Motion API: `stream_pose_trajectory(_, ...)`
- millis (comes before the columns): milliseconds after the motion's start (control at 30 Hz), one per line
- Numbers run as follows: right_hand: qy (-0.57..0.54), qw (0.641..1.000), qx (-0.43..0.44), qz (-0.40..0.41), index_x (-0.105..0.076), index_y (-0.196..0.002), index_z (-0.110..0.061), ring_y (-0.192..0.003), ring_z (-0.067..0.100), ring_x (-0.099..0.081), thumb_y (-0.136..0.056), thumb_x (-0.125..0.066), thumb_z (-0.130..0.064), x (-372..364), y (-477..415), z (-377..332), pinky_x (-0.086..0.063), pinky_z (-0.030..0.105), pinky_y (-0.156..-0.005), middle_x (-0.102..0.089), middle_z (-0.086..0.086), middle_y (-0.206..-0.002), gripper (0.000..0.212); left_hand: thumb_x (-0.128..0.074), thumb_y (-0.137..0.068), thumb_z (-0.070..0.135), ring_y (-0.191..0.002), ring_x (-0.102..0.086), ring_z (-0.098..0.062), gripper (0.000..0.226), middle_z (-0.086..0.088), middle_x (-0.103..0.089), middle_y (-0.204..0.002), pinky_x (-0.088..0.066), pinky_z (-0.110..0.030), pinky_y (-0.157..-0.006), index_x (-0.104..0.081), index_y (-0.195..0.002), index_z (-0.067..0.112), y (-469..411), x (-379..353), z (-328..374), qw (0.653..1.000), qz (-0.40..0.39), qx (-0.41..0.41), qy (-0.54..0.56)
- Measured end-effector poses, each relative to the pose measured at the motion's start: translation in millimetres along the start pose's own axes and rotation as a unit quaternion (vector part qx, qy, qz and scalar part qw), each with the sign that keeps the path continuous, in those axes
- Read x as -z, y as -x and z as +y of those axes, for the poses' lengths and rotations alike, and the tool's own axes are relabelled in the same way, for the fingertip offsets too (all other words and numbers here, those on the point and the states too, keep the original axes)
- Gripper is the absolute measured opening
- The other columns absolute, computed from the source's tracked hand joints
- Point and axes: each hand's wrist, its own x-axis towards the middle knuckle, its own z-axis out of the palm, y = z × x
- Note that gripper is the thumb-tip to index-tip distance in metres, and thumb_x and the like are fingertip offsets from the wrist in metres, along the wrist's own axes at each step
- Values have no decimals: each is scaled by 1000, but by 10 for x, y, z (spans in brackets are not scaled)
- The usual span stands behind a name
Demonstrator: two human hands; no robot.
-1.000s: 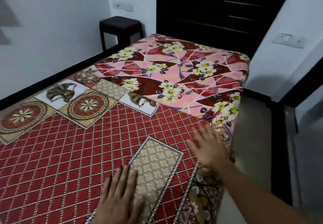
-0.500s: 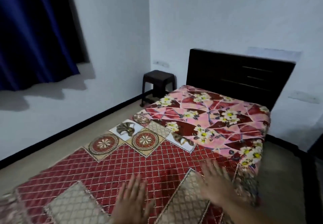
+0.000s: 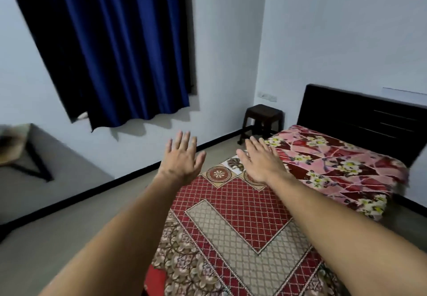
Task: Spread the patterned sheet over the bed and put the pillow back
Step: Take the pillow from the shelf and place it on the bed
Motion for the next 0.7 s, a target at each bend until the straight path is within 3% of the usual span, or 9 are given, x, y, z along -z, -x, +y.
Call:
stream_pose_trajectory(300,-8,998,56,26,-14,-161,-19,-156,21,-6,-103,-12,-62,767,488,-1089,-3,49,-126,-10,0,-169,72,-14,-104,53,-154,4,-26,69,-8,-5,-168,0,-47,-124,-18,-159,13,732,986,-673,996,54,71,12)
stream_pose_trajectory(700,-8,981,194,13,-16,-161,-18,-156,20,-8,-104,-13,-59,935,861,-1909,-5,46,-126,-12,-1,-169,70,-14,-103,53,-154,1,-25,68,-7,-9,-167,-2,-47,-124,-20,-159,14,1654,1478,-1060,983,49,178,-15)
